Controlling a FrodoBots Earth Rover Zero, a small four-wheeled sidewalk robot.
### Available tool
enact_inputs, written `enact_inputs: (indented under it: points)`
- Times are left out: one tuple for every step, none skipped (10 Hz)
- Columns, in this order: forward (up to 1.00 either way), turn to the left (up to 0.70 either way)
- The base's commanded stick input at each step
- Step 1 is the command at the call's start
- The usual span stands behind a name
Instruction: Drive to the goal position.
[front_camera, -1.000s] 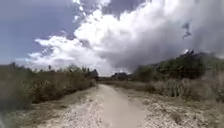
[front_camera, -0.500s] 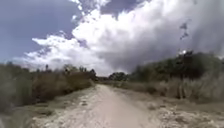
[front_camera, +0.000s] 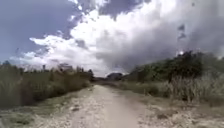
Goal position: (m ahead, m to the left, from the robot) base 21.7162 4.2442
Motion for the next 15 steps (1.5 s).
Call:
enact_inputs:
  points:
    - [0.84,0.00]
    - [0.84,0.00]
    - [0.84,0.00]
    - [0.84,0.00]
    - [0.84,0.00]
    - [0.84,0.00]
    - [0.84,0.00]
    - [0.84,0.00]
    - [0.84,0.00]
    - [0.84,0.00]
    - [0.84,0.12]
    - [0.84,0.34]
    - [0.84,0.34]
    - [0.84,0.03]
    - [0.84,0.00]
